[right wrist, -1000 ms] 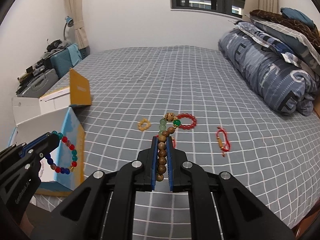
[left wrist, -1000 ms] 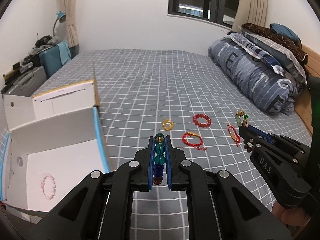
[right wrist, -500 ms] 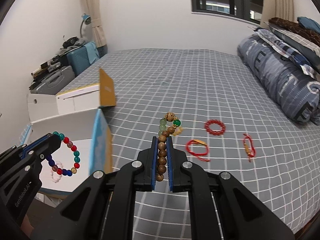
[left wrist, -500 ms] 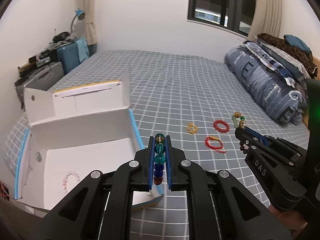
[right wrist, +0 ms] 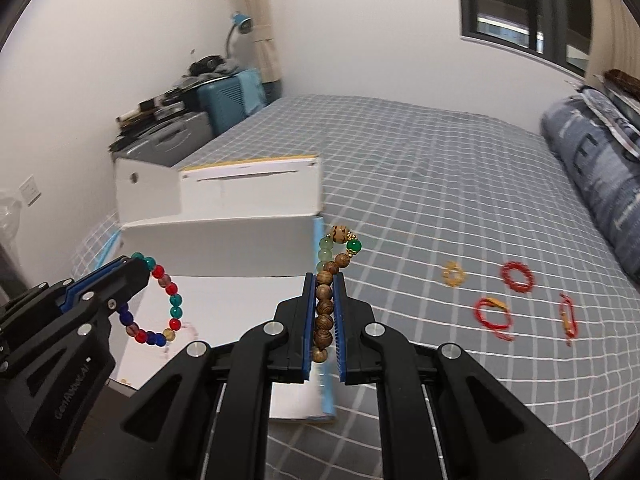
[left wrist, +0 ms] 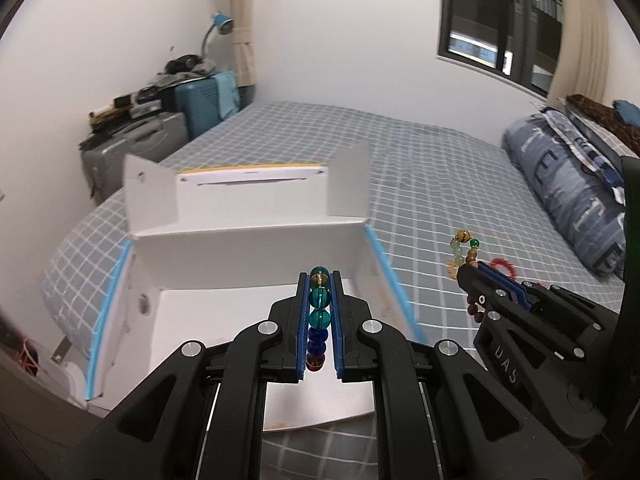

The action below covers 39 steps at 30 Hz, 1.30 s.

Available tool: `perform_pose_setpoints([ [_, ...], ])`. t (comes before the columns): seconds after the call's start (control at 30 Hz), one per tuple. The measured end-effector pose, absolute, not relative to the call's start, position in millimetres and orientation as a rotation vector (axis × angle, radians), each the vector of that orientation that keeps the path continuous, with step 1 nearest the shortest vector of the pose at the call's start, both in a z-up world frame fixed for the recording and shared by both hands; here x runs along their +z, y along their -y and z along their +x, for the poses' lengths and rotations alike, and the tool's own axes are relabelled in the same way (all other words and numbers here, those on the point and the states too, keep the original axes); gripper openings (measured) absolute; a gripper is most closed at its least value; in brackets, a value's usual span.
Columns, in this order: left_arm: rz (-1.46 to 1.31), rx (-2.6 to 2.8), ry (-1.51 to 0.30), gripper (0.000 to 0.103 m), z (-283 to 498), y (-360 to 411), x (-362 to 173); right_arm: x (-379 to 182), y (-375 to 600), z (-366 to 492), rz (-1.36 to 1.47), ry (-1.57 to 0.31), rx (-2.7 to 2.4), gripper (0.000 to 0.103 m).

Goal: Organize jewelry
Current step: 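Carry multicolour and wooden bracelets with both tools over the white box, then open left tool releasing multicolour bracelet while right tool drops wooden bracelet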

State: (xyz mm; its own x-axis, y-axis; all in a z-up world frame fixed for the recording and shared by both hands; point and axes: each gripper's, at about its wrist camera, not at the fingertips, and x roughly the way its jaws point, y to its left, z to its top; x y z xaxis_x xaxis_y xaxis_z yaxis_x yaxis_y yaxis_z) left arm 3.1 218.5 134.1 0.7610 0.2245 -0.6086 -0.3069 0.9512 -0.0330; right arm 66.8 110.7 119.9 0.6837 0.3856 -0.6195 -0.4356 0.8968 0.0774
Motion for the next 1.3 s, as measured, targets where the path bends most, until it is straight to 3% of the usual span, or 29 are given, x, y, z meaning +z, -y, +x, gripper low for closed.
perform_pose_setpoints([
  [0.33, -0.149, 0.395, -0.686, 0.009, -9, -275, 120, 95, -162, 71, -0.114, -0.729, 0.509, 0.008],
  [0.63, -0.194, 0.448, -0.813, 0.009, 5, -320, 75, 52, -194, 87, -0.168, -0.837, 0.494, 0.007],
  [1.3, -0.214, 0.478, -0.963, 0.010, 20, -334, 26, 11, -212, 100, -0.203, -0.991, 0.464, 0.008],
])
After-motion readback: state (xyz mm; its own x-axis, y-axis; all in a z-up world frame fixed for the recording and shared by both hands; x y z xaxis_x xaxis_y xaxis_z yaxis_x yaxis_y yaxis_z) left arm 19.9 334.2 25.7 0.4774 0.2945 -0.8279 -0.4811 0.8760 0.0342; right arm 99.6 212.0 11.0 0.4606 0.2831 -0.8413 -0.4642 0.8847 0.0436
